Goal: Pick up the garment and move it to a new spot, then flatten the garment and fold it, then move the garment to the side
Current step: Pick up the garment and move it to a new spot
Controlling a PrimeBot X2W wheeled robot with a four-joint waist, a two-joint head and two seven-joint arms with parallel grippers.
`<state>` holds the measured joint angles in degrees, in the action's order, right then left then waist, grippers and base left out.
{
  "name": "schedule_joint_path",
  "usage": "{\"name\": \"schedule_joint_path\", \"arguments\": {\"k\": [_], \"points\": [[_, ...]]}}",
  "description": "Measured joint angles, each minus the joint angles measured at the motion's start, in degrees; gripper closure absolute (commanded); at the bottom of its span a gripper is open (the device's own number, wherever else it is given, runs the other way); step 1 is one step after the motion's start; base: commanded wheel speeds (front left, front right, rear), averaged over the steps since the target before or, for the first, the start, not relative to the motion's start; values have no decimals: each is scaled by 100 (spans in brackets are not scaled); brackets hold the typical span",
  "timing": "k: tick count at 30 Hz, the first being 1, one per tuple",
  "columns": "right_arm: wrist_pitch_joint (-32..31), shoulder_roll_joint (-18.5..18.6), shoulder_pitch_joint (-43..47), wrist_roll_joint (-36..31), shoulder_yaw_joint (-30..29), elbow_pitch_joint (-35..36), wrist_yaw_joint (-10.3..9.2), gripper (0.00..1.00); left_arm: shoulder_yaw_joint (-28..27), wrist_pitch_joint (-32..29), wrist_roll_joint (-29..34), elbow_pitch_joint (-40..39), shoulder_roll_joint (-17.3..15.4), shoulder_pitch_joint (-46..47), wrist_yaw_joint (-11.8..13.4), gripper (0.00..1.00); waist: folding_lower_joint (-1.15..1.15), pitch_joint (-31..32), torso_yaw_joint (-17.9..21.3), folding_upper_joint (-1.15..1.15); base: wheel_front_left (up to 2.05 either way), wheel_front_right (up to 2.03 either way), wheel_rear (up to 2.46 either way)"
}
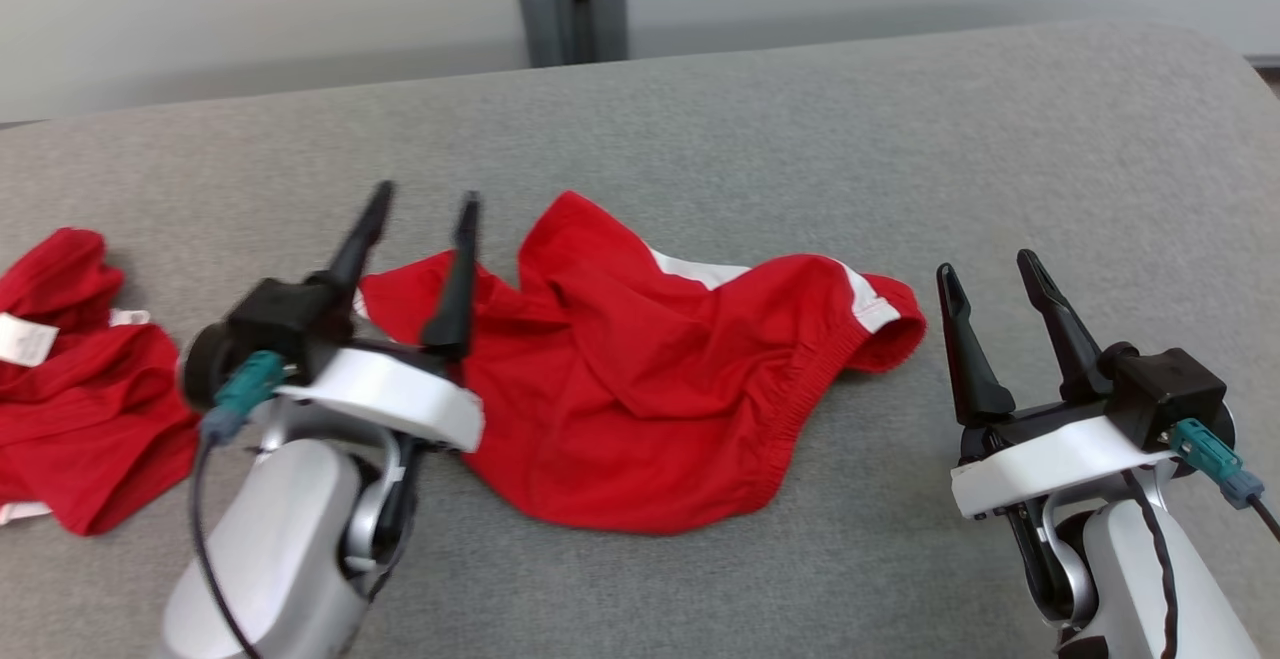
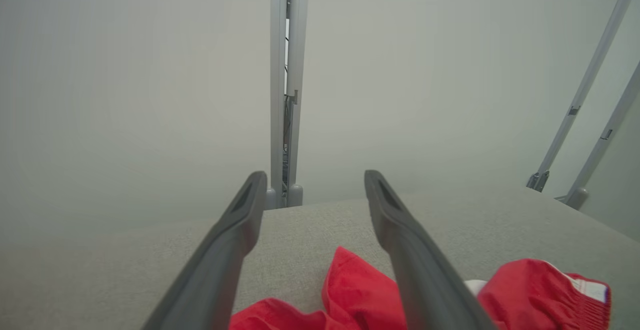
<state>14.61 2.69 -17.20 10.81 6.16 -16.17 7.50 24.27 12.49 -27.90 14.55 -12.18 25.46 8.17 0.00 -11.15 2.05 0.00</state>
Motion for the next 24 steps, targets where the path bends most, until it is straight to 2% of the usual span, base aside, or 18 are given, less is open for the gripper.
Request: {"name": "schedule_joint_path", "arguments": {"k": [10, 24], "points": [[-107, 1, 196, -36, -3, 53, 0, 0, -638, 134, -202, -446, -689, -821, 152, 0, 0, 332, -331, 0, 0, 0, 0], [-300, 2, 892, -32, -132, 307, 0, 0, -477, -165, -172, -1214, -928, -1913, 428, 0, 0, 829, -265, 0, 0, 0, 0]]}}
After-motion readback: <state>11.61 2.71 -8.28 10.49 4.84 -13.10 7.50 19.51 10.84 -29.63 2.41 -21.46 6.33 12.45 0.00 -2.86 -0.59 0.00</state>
